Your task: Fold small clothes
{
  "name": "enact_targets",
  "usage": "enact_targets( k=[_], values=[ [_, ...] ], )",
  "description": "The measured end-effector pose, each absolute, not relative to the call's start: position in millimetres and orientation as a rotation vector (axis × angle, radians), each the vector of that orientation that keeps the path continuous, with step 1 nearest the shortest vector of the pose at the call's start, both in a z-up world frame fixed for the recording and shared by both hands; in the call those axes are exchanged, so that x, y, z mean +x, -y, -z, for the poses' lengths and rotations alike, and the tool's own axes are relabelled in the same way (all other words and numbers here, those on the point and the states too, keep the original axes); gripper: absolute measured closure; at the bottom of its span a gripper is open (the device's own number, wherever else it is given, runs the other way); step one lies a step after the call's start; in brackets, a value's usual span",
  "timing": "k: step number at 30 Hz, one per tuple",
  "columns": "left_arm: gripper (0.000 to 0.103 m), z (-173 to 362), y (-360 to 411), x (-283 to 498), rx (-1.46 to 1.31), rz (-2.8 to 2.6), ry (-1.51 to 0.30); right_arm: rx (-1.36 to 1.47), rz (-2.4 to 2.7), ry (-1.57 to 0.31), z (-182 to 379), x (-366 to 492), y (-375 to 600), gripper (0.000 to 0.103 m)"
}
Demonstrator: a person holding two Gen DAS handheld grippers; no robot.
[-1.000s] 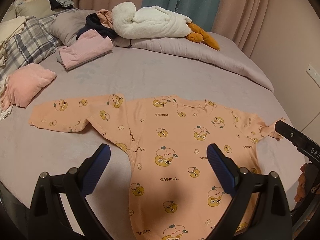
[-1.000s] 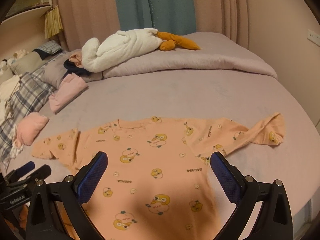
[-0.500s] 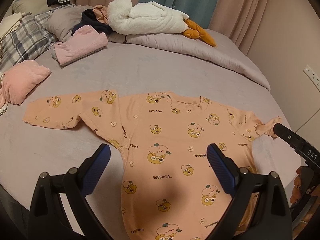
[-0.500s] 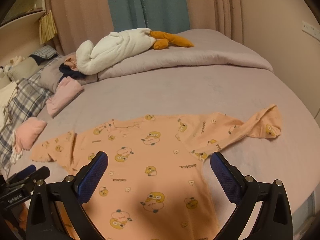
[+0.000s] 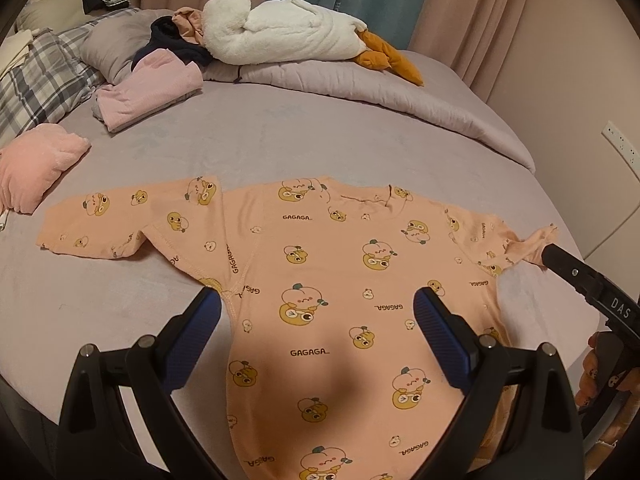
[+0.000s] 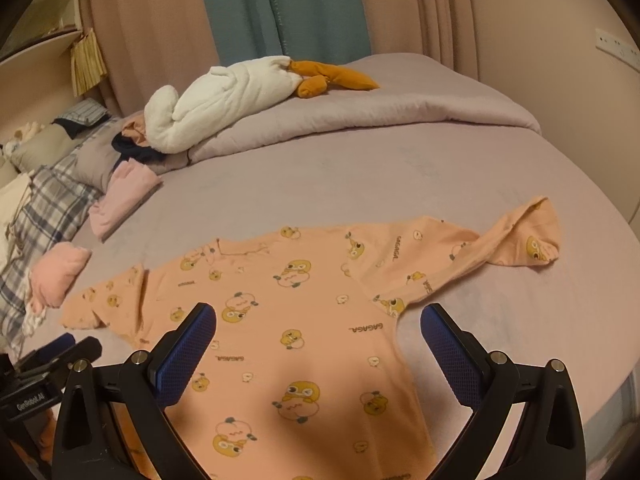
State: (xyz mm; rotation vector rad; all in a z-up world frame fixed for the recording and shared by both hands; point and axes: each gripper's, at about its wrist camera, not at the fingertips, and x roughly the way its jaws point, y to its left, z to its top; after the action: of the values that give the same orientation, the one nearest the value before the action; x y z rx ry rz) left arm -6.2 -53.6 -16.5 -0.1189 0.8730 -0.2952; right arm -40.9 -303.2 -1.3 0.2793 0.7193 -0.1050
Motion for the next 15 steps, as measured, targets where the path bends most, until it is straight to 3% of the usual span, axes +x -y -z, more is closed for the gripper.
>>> enact_targets(
  k=[15],
  values=[
    [0.006, 18.2, 61.6, -5.7, -0.096, 0.288, -0.882, 0.284, 0.102, -0.717, 2.5, -40.8, 309.0, 0.001]
  ],
)
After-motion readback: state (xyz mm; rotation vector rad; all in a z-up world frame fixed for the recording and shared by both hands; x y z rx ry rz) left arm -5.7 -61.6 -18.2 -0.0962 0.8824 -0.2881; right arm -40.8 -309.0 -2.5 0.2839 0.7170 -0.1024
